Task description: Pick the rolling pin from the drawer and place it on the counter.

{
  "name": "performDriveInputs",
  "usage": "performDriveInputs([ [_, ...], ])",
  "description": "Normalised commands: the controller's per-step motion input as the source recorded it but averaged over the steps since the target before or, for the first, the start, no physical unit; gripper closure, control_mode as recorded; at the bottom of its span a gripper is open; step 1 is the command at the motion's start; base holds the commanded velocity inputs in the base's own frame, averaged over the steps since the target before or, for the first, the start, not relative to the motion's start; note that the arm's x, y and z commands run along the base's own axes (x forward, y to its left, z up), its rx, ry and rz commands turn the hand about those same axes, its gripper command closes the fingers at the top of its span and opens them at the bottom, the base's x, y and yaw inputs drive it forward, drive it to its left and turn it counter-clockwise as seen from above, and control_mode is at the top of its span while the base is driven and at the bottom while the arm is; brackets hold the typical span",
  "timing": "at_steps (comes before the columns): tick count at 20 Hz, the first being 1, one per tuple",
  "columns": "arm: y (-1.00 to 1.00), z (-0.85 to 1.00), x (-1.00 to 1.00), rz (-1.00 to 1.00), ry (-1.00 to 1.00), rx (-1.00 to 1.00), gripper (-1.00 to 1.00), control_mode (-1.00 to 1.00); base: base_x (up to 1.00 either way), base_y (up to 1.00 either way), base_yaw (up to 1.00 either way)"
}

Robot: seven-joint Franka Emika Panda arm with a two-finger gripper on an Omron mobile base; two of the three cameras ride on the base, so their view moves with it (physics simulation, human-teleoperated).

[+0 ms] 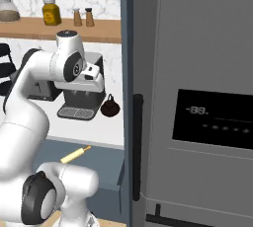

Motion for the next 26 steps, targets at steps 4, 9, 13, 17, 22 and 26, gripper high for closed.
performDriveInputs([
  [4,0.0,-0.06,-0.26,0.0,0.0,-0.01,-1.0,-1.0,0.0,0.0,0.0],
  [9,0.0,-0.2,-0.7,0.11,0.0,-0.1,-1.0,-1.0,0.0,0.0,0.0],
  [13,0.0,-0.08,-0.76,0.15,0.0,-0.03,-1.0,-1.0,0.0,0.0,0.0],
  [17,0.0,0.0,-0.92,0.18,-0.06,0.0,-1.0,-1.0,0.0,0.0,0.0],
  [22,0.0,0.0,-0.2,0.03,0.0,0.0,-1.0,1.0,-0.8,0.46,0.07],
  [26,0.0,0.0,0.0,0.0,0.0,0.0,-1.0,1.0,-1.0,0.99,0.02],
])
